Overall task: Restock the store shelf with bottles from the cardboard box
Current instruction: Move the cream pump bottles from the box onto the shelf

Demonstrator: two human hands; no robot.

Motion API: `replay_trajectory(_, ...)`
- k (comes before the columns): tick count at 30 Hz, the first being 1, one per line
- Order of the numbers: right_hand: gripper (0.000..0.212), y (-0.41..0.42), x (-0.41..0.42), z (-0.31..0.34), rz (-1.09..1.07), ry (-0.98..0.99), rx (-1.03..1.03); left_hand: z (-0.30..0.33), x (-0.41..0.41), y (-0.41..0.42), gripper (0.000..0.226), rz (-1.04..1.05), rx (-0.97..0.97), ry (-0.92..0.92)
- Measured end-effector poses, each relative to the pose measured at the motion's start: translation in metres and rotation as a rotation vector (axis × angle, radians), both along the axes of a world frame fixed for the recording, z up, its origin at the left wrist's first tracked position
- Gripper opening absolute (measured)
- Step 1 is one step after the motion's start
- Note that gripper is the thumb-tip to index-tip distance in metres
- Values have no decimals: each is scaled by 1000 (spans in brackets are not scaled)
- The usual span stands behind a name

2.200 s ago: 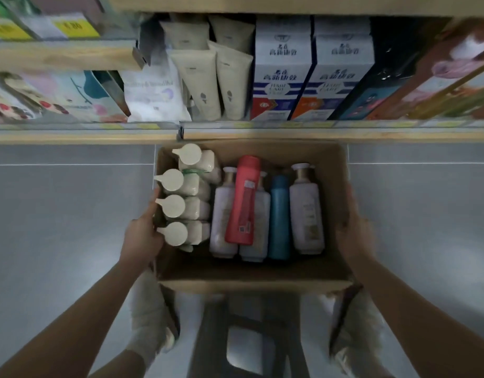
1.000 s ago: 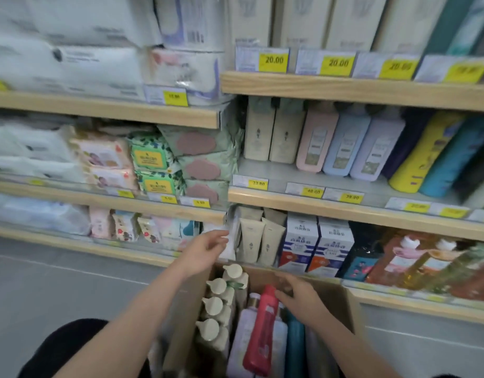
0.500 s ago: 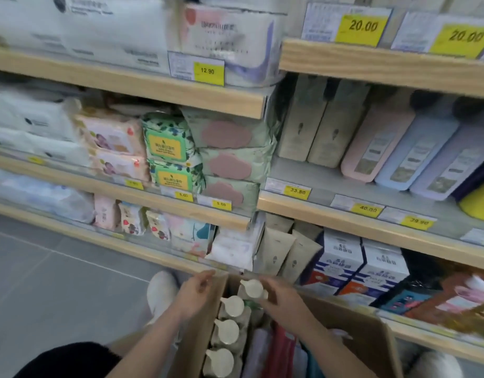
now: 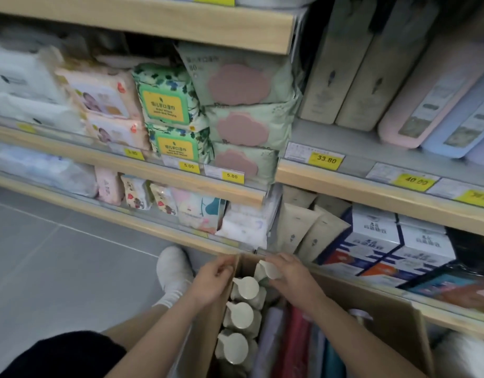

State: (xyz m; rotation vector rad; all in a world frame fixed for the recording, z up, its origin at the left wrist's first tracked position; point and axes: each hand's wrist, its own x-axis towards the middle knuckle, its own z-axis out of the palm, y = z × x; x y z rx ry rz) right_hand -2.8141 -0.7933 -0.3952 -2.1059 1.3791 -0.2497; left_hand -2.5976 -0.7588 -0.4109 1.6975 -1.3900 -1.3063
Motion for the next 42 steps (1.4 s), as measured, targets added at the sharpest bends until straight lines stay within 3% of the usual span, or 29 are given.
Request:
replay_trajectory(5,53,2,-20,71,-78,-111,34,48,-14,5,39,-104,-72,-10)
replay_trajectory(11,50,6,-35,190,-73,-224,-52,116,-47,7,76,-249,-157,110)
replay_trajectory(17,46,28,-17,233,-18,-396,-71,159,-32,9,69,-251,-290,91)
replay_trajectory(22,42,35,17,207,43,-520,-37,151,20,26,62,-76,-301,22)
replay_trajectory(25,35,34,22,161,11,-495,30,135,56,36,59,49,-267,6)
replay_trajectory(31,26,27,28,47,7,-259,165,90,93,45,66,184,-189,25)
replay_trajectory(34,35,28,30,-1,93,-38,187,66,98,40,62,210,-152,33)
replay_trajectory(37,43,19,19,-15,137,167,33,52,98,34,60,203,-123,25)
replay_trajectory(42,60,0,14,-9,74,130,108,45,95,34,59,217,-91,35)
